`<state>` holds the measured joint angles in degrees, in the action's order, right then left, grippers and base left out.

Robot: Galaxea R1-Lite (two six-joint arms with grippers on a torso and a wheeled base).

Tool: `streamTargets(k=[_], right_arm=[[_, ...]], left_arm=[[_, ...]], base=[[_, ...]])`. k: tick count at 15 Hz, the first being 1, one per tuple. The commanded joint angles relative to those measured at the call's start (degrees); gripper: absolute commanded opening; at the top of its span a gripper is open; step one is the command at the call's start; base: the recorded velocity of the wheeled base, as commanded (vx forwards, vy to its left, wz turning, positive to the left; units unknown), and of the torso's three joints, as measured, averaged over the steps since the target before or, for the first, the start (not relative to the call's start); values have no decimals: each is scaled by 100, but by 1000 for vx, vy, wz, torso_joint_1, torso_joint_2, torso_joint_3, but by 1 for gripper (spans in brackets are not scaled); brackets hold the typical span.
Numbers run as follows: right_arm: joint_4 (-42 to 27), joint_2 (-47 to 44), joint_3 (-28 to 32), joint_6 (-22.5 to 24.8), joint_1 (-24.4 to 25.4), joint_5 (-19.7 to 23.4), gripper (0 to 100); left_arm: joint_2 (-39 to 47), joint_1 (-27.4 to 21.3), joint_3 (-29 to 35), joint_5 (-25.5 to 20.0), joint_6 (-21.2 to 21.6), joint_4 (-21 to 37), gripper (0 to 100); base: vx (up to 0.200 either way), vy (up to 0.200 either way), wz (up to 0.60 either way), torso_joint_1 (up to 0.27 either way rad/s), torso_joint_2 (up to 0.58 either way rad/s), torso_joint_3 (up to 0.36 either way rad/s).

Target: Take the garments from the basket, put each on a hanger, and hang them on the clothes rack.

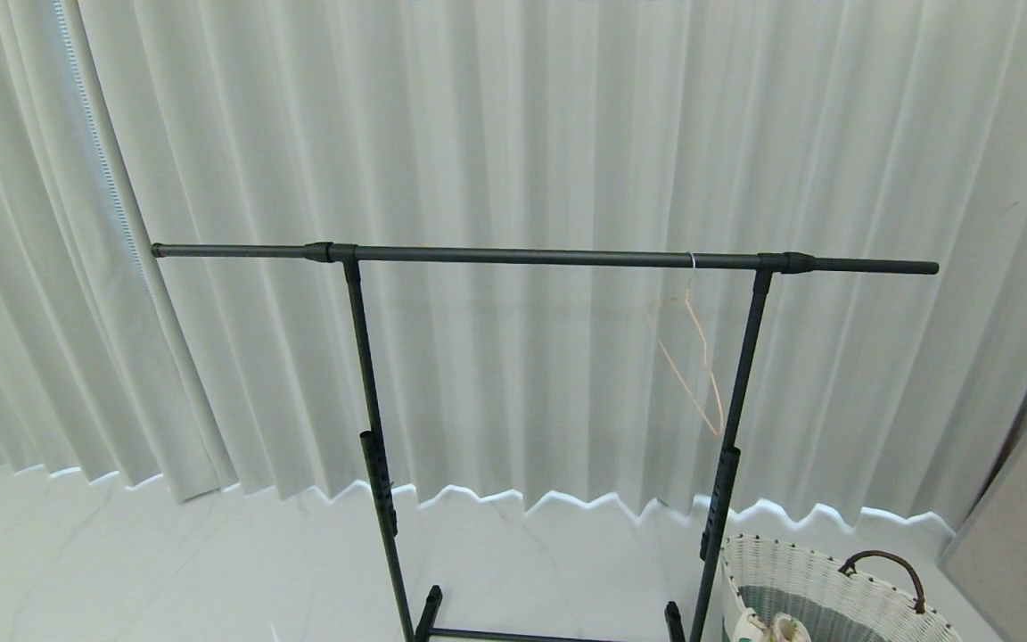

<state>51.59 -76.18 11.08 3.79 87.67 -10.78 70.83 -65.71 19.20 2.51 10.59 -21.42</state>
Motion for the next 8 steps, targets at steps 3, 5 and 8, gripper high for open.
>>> streamTargets(k=[3,5,8], right_arm=[[-9,-2,-18,192,-532,-3,100],[-9,-2,-45,192,-928,5,100],[-9,-29,-45,139,-1604,32,100]], left_arm=[[-8,541,14,347,4,-11,0],[-25,682,14,637,4,-11,0],[-25,788,58,1014,4,-134,0]], base=[[0,0,0,0,0,0],[0,0,0,0,0,0],[0,0,0,0,0,0]])
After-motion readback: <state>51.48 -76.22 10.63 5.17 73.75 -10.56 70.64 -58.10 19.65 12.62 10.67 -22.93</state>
